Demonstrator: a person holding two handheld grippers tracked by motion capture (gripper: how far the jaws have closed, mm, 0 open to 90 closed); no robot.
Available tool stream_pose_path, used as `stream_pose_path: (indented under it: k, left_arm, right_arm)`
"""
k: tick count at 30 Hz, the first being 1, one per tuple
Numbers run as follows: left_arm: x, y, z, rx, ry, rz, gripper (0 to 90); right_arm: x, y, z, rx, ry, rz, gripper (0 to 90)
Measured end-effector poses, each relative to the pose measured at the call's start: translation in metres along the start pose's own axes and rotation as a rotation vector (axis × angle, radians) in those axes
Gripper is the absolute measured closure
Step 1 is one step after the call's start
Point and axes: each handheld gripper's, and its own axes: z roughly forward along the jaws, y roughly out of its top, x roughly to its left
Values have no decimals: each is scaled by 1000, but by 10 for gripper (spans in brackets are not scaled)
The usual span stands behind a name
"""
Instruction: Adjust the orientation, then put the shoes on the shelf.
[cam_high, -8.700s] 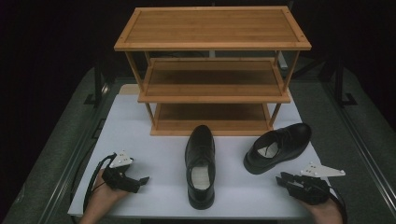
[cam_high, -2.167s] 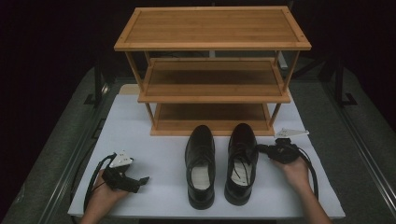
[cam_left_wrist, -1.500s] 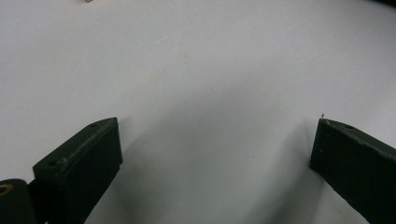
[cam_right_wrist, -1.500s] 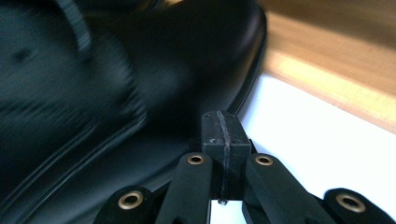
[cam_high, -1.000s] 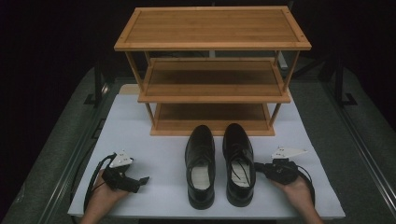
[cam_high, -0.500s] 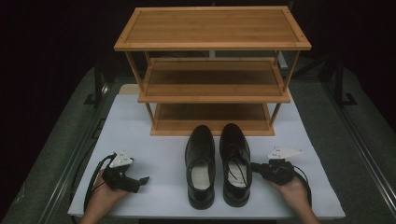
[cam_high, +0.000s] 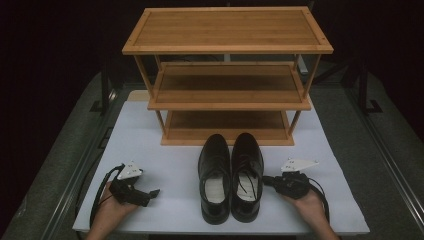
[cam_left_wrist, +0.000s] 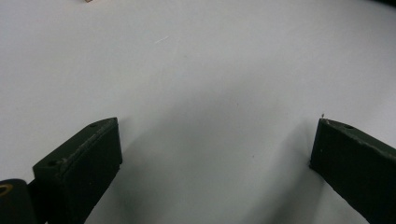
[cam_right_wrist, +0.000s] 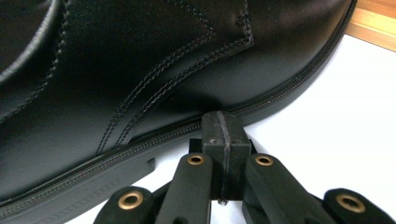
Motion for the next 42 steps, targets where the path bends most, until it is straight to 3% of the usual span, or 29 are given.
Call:
stream_pose_path:
  k: [14,23,27,35,39,40,42]
  left_arm:
    - [0,0,0,0,0,1,13]
    - [0,1,-1,1,1,-2,15]
    - [-3,5,-1,4,0,-3,15]
    - [-14,28,-8,-25,-54,-10,16]
    - [-21,43,-15,-82,-93,-20,16]
    - [-23,51,-19,-120,-130,-33,16]
    - [-26,58,-22,-137,-160,-29,129]
  right_arm:
    - [0,3,1,4,12,-8,900]
    - [-3,8,-14,-51,-18,-4,899]
    - [-4,10,-20,-60,-32,2,832]
    - [-3,19,-36,-71,-51,-11,641]
    - [0,26,-44,-79,-47,-19,594]
    - [1,27,-45,-84,-44,-19,576]
    - [4,33,-50,-90,-42,-19,524]
